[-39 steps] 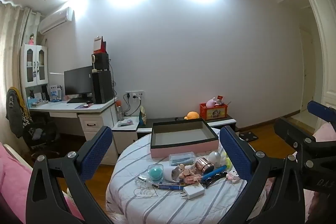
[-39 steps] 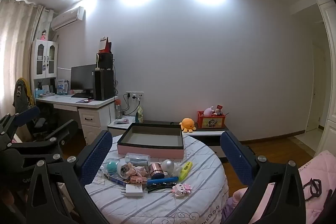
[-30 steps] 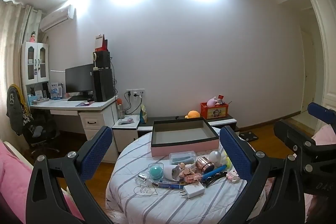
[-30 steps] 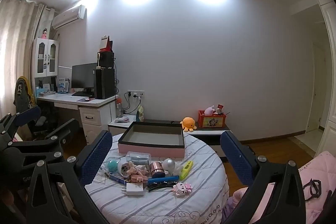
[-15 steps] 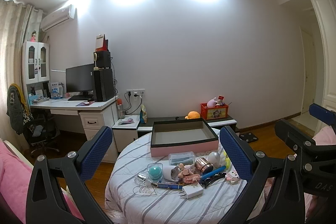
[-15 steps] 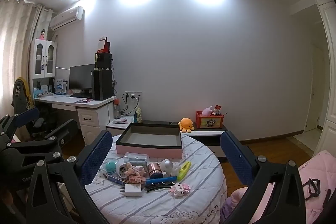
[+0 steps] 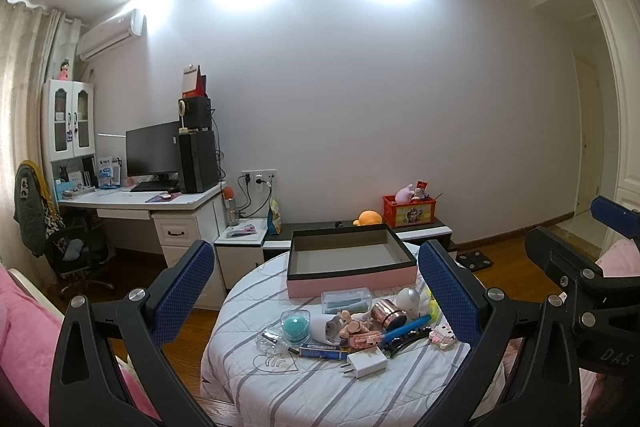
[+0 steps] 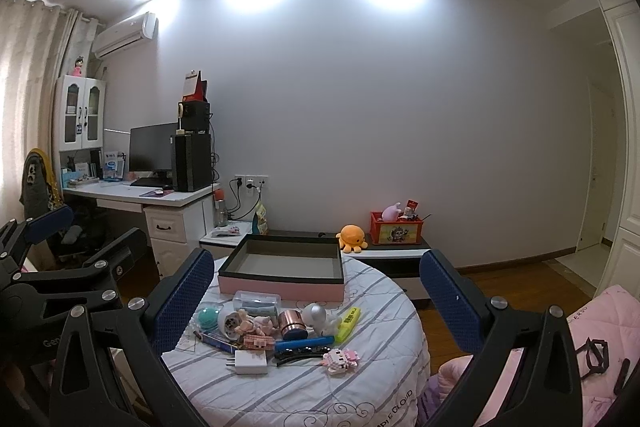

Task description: Organize rigid objects

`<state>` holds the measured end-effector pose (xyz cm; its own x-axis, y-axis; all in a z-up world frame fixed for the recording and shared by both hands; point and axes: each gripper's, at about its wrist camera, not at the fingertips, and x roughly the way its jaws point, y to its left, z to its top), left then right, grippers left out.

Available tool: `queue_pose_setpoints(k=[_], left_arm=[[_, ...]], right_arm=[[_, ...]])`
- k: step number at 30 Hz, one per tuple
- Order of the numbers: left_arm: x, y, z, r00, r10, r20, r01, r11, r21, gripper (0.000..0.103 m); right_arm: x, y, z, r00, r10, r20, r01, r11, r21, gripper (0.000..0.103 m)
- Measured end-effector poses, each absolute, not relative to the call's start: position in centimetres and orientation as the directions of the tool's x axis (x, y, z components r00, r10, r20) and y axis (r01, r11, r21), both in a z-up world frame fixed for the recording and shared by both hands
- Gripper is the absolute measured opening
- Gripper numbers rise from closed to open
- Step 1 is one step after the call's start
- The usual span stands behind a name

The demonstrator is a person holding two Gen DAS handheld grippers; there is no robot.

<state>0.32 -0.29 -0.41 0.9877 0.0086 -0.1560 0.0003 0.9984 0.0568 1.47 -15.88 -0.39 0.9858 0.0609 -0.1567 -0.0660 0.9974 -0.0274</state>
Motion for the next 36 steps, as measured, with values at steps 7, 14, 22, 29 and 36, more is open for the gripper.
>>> queue_pose_setpoints(k=[7,14,22,29,36], left_arm=[[0.3,-0.3,-0.5,0.988,0.009,-0.155,0.0,0.998,0.057,0.103],[0.3,-0.3,-0.4,0.987,0.007,-0.159,0.002,0.998,0.055,0.103],[0.2,-0.2,-0.3,0.985,0.007,-0.171,0.003,0.999,0.054,0.103],[1.0,-0.1,-0.7,0.984,-0.004,-0.179,0.013,0.999,0.045,0.103],[2.3,-0.8,-1.0,0.984,-0.008,-0.178,0.019,0.998,0.06,0.103]], right_arm=[[1.4,-15.8,-0.4,0.986,0.058,-0.157,-0.063,0.998,-0.028,0.103],[1.4,-15.8,-0.5,0.985,0.054,-0.161,-0.059,0.998,-0.031,0.103],[1.7,-15.6,-0.6,0.983,0.049,-0.175,-0.057,0.998,-0.039,0.103],[2.3,-15.7,-1.0,0.981,0.039,-0.19,-0.047,0.998,-0.038,0.103],[3.1,-16.1,-1.5,0.978,0.03,-0.206,-0.037,0.999,-0.027,0.103]])
